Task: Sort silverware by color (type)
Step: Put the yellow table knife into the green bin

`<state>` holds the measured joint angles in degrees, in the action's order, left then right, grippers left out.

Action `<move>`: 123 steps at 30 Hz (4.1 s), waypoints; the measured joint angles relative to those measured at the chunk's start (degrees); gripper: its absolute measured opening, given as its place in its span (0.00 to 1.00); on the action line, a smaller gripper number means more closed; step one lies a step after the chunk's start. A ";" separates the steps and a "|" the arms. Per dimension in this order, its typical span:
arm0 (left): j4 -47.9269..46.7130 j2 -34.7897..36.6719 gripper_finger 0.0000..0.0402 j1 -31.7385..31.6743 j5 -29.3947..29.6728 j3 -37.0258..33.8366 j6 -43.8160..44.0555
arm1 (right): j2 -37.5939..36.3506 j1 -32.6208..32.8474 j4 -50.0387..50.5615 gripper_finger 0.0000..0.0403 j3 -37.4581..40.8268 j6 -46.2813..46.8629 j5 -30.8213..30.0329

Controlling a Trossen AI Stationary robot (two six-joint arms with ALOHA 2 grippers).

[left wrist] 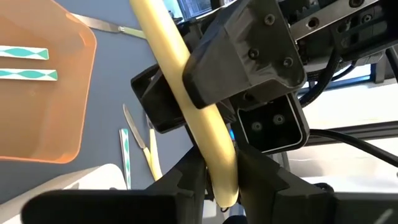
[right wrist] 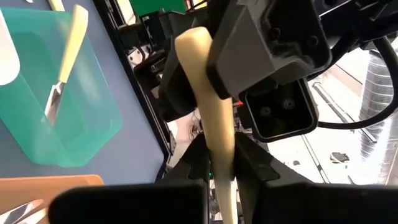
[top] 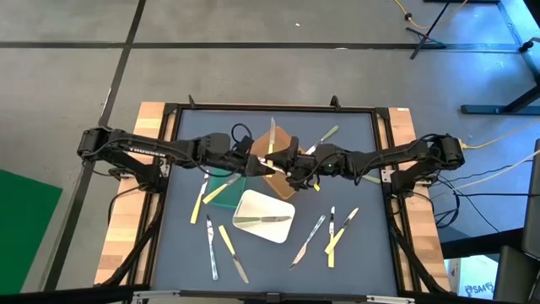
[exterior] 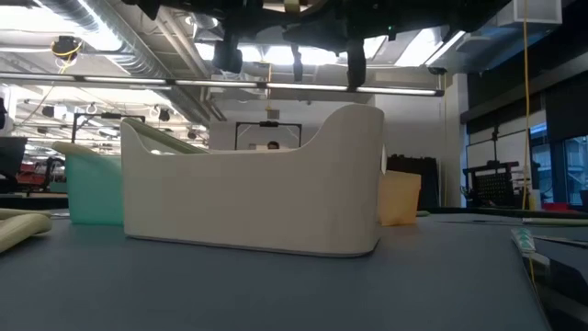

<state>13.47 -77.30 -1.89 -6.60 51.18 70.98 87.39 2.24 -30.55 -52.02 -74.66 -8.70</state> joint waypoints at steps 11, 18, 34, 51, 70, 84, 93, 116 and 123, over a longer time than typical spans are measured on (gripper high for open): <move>-0.05 0.00 0.16 0.00 0.05 0.00 1.35 | 0.00 0.00 0.09 0.10 0.02 0.79 0.27; -0.77 0.00 0.15 0.00 -0.29 0.00 1.77 | 0.00 0.00 0.45 0.32 -0.05 1.53 0.71; -1.23 0.07 0.14 -3.60 -9.31 0.00 3.63 | 0.07 0.00 1.30 0.49 -0.03 8.44 -12.29; -8.46 0.39 0.13 -11.48 -17.25 0.02 2.84 | -1.42 0.02 3.04 0.49 0.06 7.99 -20.71; -62.52 16.95 0.13 -8.21 -29.65 0.09 -2.81 | -4.90 -0.02 13.27 0.49 0.06 10.21 -25.36; -74.98 15.35 0.13 -0.42 -23.06 0.00 -7.54 | -4.90 -1.16 12.77 0.49 0.06 11.72 -25.39; -72.38 8.64 0.13 3.21 -24.34 0.00 -11.61 | -4.90 -1.16 12.76 0.49 0.06 11.77 -25.25; -71.44 -1.22 0.14 -0.77 -22.04 0.00 -17.52 | -4.85 -1.16 12.74 0.49 0.06 11.83 -24.73; -71.27 -1.20 0.16 -2.28 -21.50 0.00 -17.66 | -4.85 -1.16 12.76 0.49 0.06 11.81 -24.73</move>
<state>-57.80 -78.50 -4.17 -28.10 51.18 53.32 82.54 1.08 -17.78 -51.96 -62.85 -33.43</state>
